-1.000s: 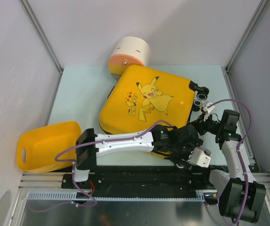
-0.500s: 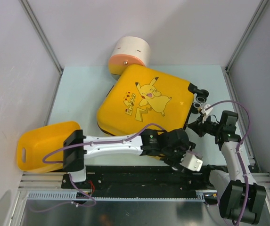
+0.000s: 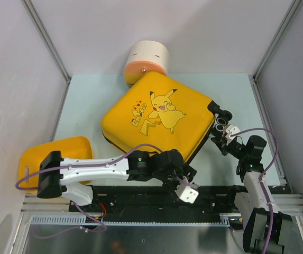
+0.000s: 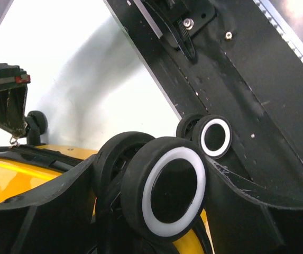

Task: Open, take out, and arrange the luggage

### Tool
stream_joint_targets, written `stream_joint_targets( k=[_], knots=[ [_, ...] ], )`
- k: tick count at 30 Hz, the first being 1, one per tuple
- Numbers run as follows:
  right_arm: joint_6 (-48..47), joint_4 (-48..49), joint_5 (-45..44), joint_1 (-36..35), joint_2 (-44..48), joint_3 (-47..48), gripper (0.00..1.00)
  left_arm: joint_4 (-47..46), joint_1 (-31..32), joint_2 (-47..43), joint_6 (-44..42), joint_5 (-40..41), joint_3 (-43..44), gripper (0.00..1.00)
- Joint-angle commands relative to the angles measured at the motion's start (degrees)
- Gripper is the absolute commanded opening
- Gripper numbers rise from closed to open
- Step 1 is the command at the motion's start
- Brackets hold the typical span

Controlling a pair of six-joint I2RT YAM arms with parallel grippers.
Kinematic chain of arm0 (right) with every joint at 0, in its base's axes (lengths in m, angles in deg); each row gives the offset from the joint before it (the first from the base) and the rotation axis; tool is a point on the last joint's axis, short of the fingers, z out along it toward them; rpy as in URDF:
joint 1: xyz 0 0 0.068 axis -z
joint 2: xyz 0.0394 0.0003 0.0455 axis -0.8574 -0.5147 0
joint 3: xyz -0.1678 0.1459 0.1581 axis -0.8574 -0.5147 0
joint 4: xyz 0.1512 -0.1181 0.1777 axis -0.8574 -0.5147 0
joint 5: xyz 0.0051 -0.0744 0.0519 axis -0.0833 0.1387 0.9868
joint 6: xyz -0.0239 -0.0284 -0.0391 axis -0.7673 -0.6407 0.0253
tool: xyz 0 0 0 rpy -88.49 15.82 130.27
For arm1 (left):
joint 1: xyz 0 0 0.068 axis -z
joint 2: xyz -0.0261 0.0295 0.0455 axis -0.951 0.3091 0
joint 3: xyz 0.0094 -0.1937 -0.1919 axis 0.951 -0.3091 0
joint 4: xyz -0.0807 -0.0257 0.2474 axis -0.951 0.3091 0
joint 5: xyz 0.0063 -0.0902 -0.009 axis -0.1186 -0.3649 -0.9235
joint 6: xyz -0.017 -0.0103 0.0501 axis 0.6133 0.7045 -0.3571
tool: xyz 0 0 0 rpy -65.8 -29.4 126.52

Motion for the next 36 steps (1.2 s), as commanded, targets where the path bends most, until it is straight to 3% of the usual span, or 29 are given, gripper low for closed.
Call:
stream_joint_targets(
  k=[1, 5, 16, 24, 36],
  knots=[
    [2.3, 19.4, -5.7, 4.0, -2.7, -2.6, 0.00, 13.0, -0.9, -8.3, 2.3, -3.4, -8.2, 0.00],
    [4.1, 24.4, -1.4, 6.4, -7.0, -2.1, 0.00, 13.4, -0.9, -12.5, 0.3, -4.8, -11.6, 0.00],
    [-1.6, 31.5, 4.1, 12.9, -23.9, 7.8, 0.00, 14.3, -0.1, -12.1, -1.6, -8.2, -13.6, 0.00],
    [2.8, 43.9, 5.0, 10.7, -39.7, 13.6, 0.00, 14.5, 1.9, -13.2, -3.0, -10.7, -14.6, 0.00],
    [2.1, 48.3, 8.7, 4.1, -54.4, 27.3, 0.00, 14.9, 3.0, -12.2, -6.3, -16.2, -14.7, 0.00]
  ],
)
